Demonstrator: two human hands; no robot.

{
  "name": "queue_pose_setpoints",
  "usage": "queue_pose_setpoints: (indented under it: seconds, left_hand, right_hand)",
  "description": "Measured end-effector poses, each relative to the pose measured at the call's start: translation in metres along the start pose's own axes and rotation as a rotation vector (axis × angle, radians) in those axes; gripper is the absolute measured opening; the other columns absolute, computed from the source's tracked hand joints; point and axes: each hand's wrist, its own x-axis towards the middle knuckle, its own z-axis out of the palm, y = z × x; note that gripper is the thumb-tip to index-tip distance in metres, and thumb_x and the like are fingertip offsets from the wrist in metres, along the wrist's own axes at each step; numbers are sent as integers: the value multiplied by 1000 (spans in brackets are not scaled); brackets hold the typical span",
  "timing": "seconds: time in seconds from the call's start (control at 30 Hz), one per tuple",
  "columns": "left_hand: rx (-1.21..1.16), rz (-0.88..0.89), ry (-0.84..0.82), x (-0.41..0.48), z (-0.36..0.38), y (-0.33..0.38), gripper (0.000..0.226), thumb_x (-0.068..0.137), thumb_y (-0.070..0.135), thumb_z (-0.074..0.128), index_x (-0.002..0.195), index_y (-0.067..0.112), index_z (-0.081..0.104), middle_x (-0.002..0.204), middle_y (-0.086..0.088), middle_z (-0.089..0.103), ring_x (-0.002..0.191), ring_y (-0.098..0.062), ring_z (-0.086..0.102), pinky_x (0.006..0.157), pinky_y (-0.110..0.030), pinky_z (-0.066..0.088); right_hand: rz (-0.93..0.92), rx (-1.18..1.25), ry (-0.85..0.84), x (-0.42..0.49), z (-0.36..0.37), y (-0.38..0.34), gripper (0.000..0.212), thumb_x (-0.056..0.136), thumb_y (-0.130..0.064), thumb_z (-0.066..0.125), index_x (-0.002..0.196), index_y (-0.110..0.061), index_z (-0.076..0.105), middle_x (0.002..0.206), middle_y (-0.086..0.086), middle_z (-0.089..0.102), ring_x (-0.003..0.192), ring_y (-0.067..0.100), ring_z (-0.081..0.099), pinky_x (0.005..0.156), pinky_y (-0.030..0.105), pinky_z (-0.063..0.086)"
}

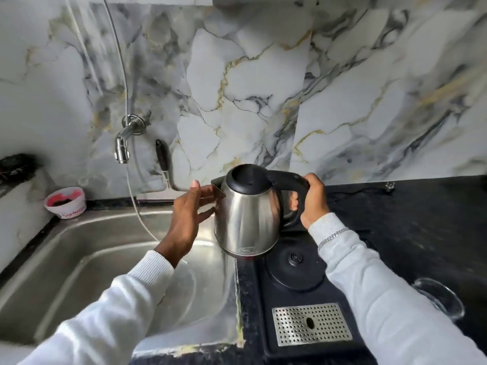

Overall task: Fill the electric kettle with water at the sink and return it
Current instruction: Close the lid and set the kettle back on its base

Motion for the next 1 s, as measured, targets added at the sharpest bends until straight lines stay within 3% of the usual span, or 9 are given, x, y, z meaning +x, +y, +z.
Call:
queue_pose_setpoints:
  seconds: [0.1, 0.23, 0.33, 0.47, 0.63, 0.73, 0.83, 1.0]
  left_hand:
    - [-49, -14, 3, -7, 34, -15, 53, 93, 59, 36, 94, 21, 72, 93, 4, 77, 98, -9, 69, 85, -35, 52]
    - [-93, -41, -9, -16, 70, -28, 46, 96, 48, 39, 96, 13, 69, 86, 4, 77, 89, -7, 70, 73, -23, 57]
    - [-115, -93, -32, -21, 87, -35, 36, 100, 31, 40, 92, 4, 63, 78, 1, 74, 79, -10, 72, 77, -34, 58]
    - [-110, -161, -61, -30, 101, -45, 30, 100, 22, 41, 86, 3, 59, 70, 4, 70, 73, -12, 71, 85, -48, 54]
    - [-86, -196, -39, -29, 117, -46, 29, 100, 22, 42, 95, 3, 63, 93, -15, 65, 92, -32, 67, 90, -51, 53]
    - [-48, -198, -20, -31, 119, -47, 32, 101, 22, 41, 101, -3, 61, 95, -16, 64, 91, -30, 66, 84, -44, 56]
    - [-62, -223, -10, -33, 118, -53, 39, 101, 21, 40, 110, -12, 59, 102, -21, 62, 97, -30, 63, 91, -48, 53]
    - [50, -197, -100, -27, 104, -46, 31, 100, 28, 43, 107, 8, 66, 103, -8, 72, 106, -25, 66, 99, -40, 50]
  right_hand:
    - [22, -2, 30, 6, -35, -5, 48, 85, -30, 37, 39, -19, 47, 34, 2, 38, 30, 16, 29, 34, 23, 18]
    - [58, -1, 77, 7, -72, -1, 45, 82, -30, 40, 40, -18, 46, 34, 1, 38, 31, 16, 29, 37, 25, 17]
    - [66, 2, 117, 6, -99, 8, 41, 83, -26, 35, 44, -14, 40, 33, 2, 36, 31, 18, 28, 36, 24, 19]
    - [59, -1, 135, 4, -125, 20, 43, 82, -24, 32, 41, -14, 38, 32, 4, 34, 32, 20, 27, 37, 26, 21]
    - [69, 12, 165, 1, -145, 25, 46, 79, -28, 35, 34, -18, 40, 32, 4, 35, 32, 20, 28, 37, 26, 22]
    - [73, 1, 134, -2, -146, 30, 47, 80, -29, 34, 34, -18, 40, 32, 4, 35, 34, 20, 29, 38, 28, 24]
    - [77, -21, 92, -1, -148, 32, 48, 80, -28, 33, 34, -17, 41, 33, 4, 37, 33, 20, 31, 39, 28, 26]
    - [46, -86, 62, 2, -142, 15, 35, 81, -27, 42, 52, -11, 55, 44, 3, 55, 44, 18, 51, 50, 28, 40]
